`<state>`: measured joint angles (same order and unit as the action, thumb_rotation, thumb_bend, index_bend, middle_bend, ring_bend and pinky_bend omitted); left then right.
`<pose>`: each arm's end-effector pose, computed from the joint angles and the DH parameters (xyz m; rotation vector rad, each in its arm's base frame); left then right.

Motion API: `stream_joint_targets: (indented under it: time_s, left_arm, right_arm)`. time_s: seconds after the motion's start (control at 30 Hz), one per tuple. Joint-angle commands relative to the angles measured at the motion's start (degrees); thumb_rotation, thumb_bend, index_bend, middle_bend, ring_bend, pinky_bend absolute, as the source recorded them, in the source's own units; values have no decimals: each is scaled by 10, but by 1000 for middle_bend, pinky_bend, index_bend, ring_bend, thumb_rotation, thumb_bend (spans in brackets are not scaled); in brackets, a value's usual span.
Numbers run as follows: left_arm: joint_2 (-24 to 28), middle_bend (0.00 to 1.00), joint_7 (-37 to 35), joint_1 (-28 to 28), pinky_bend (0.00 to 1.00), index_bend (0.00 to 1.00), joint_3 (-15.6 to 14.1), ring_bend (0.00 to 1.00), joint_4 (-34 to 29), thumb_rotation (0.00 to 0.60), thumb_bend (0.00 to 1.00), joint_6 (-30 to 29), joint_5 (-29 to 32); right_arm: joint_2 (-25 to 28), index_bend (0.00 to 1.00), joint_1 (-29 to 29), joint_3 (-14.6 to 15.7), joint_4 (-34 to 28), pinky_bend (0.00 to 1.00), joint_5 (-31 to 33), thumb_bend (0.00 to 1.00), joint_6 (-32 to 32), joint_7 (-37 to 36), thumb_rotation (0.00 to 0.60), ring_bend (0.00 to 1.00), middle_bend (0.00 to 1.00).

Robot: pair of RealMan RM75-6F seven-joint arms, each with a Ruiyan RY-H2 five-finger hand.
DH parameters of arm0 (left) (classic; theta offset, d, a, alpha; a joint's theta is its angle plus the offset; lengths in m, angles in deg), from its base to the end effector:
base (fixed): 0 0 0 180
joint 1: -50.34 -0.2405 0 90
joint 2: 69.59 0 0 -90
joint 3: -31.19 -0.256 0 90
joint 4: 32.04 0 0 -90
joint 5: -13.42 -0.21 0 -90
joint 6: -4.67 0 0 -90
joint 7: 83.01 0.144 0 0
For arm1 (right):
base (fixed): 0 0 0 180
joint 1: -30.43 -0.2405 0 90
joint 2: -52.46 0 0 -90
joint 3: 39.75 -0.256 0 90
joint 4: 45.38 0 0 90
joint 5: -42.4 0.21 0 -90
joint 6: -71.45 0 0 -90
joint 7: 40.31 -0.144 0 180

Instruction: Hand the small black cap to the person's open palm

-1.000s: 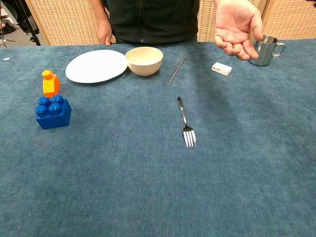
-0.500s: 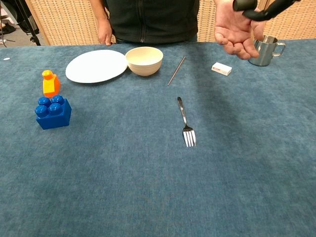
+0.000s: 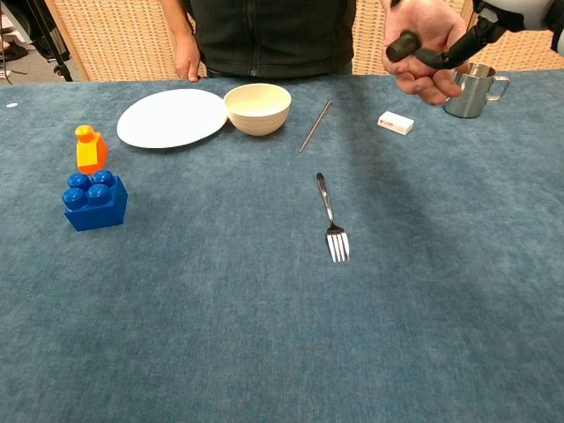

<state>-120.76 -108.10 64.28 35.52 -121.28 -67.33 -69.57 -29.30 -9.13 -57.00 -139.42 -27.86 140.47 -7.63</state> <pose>-0.3195 0.2387 0.2241 -1.4004 -1.0983 -0.9833 -0.1127 -0.3515 0.0686 1.6538 -0.5513 1.0659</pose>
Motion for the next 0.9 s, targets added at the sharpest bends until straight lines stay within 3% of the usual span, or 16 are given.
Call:
stream_joint_targets:
  time_s: [0.03,0.3,0.43,0.6,0.77,0.9]
  left_arm:
    - [0,0,-1,0,0,0,0,0,0,600,0,0,0]
    - [2,0,-10,-1,0,0,-1,0,2,600,0,-3,-3]
    - [2,0,-11,-2,0,0,-2,0,3,600,0,-3,-4]
    - [0,0,0,-4,0,0,-4,0,-1,600,0,-9,-8]
    - [-8,0,22,-8,0,0,-5,0,-7,600,0,-21,-11]
    - [-20,0,30,-12,0,0,-3,0,-3,600,0,-37,-14]
  right_arm:
    - [11,0,4,-2,-11,19,3,209,5,-1,600,0,0]
    - [78,0,50,16,-59,19,-33,234,54,-25,600,0,0]
    - [124,0,102,48,-52,19,-79,224,94,-106,600,0,0]
    - [139,0,152,93,24,19,-135,15,129,-230,600,0,0]
    - [105,0,199,126,142,19,-162,0,170,-349,600,0,0]
    - [80,0,224,138,207,19,-173,0,195,-393,600,0,0]
